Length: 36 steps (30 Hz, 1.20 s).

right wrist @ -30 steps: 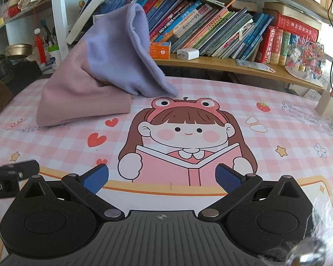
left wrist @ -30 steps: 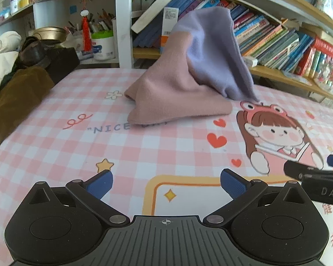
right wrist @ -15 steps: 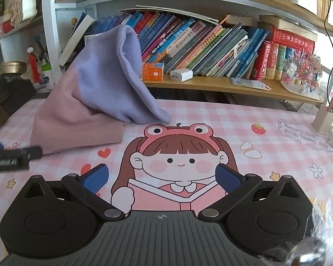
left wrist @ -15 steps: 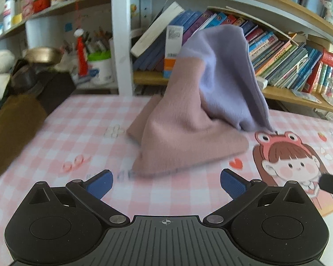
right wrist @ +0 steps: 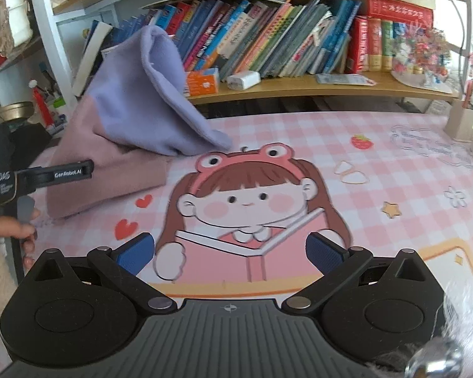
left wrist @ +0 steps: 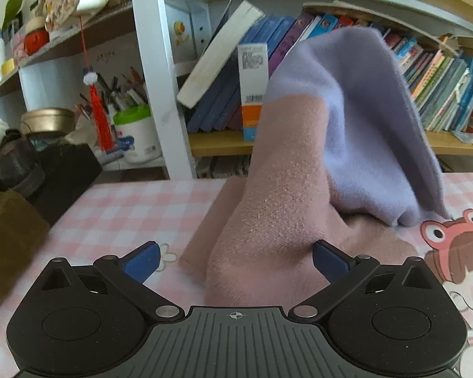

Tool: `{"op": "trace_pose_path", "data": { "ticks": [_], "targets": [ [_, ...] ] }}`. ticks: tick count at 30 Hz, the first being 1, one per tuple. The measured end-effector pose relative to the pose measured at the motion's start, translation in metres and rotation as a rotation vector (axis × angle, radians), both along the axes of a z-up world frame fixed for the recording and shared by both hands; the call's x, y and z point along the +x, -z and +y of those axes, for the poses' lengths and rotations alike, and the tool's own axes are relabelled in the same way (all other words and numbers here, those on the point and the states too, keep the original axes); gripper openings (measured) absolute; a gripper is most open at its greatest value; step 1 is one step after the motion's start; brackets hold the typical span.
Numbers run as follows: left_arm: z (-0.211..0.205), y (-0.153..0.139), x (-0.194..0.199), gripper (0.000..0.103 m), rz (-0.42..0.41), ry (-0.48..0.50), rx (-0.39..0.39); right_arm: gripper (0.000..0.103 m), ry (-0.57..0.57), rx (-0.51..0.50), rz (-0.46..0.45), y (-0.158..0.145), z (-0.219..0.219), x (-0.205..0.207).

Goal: Fold clothes
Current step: 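Reach the left tool to the pink sweater fabric and close on it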

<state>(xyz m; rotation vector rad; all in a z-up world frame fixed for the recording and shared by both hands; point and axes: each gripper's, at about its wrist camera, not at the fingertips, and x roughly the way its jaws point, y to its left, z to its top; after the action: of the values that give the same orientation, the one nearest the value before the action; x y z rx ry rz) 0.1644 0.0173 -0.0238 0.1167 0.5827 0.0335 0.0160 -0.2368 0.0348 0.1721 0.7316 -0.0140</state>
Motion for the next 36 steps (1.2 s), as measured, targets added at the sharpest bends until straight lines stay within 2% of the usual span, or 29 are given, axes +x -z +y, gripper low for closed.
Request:
{"op": "trace_pose_path", "data": {
  "ticks": [4,8,10,12,13,14,15,17,20,26,30,36],
  "targets": [
    [-0.001,0.007,0.009,0.103,0.039,-0.007,-0.021,0.103,0.006,-0.004,0.001,-0.004,-0.01,-0.007],
    [0.003,0.007,0.011,0.102,0.084,-0.015,-0.097,0.103,0.0,-0.007,0.023,-0.007,-0.018,-0.008],
    [0.003,0.004,0.009,0.088,0.093,0.006,-0.133,0.103,-0.007,-0.005,0.028,-0.008,-0.022,-0.009],
    [-0.002,0.001,0.005,0.055,0.098,0.028,-0.131,0.103,-0.012,-0.001,0.016,-0.009,-0.026,-0.009],
    [-0.006,-0.002,0.002,0.047,0.098,0.03,-0.121,0.103,-0.023,0.005,0.011,-0.009,-0.028,-0.01],
    [-0.009,-0.004,-0.001,0.029,0.096,0.03,-0.111,0.103,-0.033,0.012,0.005,-0.01,-0.031,-0.01],
    [-0.012,-0.008,-0.006,0.016,0.094,0.034,-0.111,0.103,-0.042,0.021,-0.001,-0.011,-0.034,-0.011],
    [-0.018,-0.016,-0.015,0.008,0.086,0.046,-0.122,0.103,-0.059,0.047,-0.018,-0.013,-0.039,-0.013],
    [-0.034,-0.035,-0.039,0.008,0.051,0.084,-0.143,0.102,-0.083,0.085,-0.04,-0.016,-0.047,-0.018],
    [-0.071,-0.066,-0.107,0.008,-0.001,0.219,-0.154,0.102,-0.089,0.126,-0.058,-0.016,-0.071,-0.029],
    [-0.09,-0.065,-0.157,0.008,0.028,0.285,-0.166,0.102,-0.102,0.172,-0.064,-0.013,-0.092,-0.04],
    [-0.12,-0.05,-0.219,0.008,0.103,0.35,-0.102,0.102,-0.147,0.245,-0.03,-0.006,-0.118,-0.055]
  ]
}}
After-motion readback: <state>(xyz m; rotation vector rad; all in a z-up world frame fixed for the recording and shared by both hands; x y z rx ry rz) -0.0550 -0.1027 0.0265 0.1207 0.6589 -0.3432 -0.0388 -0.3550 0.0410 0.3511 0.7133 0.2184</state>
